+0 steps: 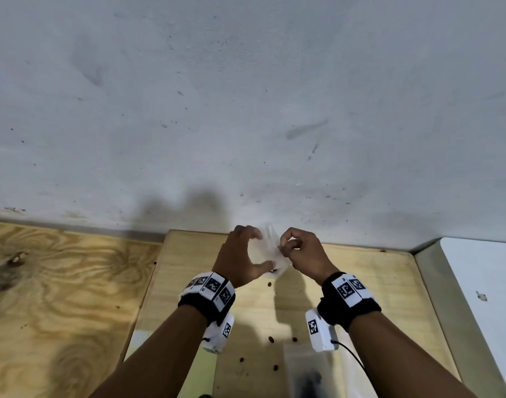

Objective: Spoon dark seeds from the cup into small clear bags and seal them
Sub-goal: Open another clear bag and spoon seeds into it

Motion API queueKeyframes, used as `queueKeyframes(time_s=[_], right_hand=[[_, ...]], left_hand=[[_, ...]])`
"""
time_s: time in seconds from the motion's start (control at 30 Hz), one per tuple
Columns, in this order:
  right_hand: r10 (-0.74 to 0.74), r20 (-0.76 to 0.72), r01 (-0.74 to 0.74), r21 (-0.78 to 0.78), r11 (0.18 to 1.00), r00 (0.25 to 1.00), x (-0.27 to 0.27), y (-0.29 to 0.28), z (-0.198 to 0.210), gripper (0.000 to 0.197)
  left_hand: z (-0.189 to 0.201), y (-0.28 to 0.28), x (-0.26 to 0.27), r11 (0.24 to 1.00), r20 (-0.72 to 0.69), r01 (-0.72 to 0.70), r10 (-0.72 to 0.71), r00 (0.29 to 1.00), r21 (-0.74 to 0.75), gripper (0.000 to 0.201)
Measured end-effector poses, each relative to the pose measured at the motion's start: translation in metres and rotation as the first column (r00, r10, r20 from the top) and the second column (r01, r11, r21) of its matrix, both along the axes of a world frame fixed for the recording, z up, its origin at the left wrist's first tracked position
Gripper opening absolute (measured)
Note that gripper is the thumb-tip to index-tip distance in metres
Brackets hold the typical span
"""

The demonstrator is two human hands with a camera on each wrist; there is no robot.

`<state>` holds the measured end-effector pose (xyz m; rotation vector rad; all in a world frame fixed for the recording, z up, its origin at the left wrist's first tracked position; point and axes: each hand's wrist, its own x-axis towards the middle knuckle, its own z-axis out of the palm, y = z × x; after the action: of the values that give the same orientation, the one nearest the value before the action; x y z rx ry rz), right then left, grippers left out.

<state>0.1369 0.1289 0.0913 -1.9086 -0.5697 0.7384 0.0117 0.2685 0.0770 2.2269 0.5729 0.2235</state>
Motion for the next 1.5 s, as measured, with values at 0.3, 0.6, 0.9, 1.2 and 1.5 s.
queueKeyframes(time_s=[0.3,0.6,0.9,1.2,1.5], right_hand=[[0.060,-0.214,-0.060,0.007,0.998,0.975,-0.002,-0.003,0.006,0.032],[0.049,-0.229,-0.042,0.038,0.998,0.972,-0.007,-0.001,0.004,0.024],[-0.010,0.193,0.019,-0.044,0.999,0.981,-0.004,0.003,-0.012,0.046],[0.215,0.067,-0.200,-0.184,0.962,0.974,-0.003,0.006,-0.023,0.047],[0.181,0.009,-0.178,-0.156,0.972,0.983,-0.004,0.005,-0.021,0.025]], left_hand=[[-0.015,0.005,0.001,0.921,-0.138,0.189,-0.149,0.979,0.341,0.127],[-0.017,0.005,-0.002,0.911,-0.085,0.241,-0.226,0.970,0.333,0.125],[-0.009,0.007,0.000,0.905,-0.121,0.253,-0.224,0.967,0.343,0.114],[-0.016,0.005,0.000,0.917,-0.040,0.316,-0.316,0.948,0.242,0.112],[-0.017,0.009,0.002,0.914,-0.050,0.295,-0.293,0.955,0.277,0.097]])
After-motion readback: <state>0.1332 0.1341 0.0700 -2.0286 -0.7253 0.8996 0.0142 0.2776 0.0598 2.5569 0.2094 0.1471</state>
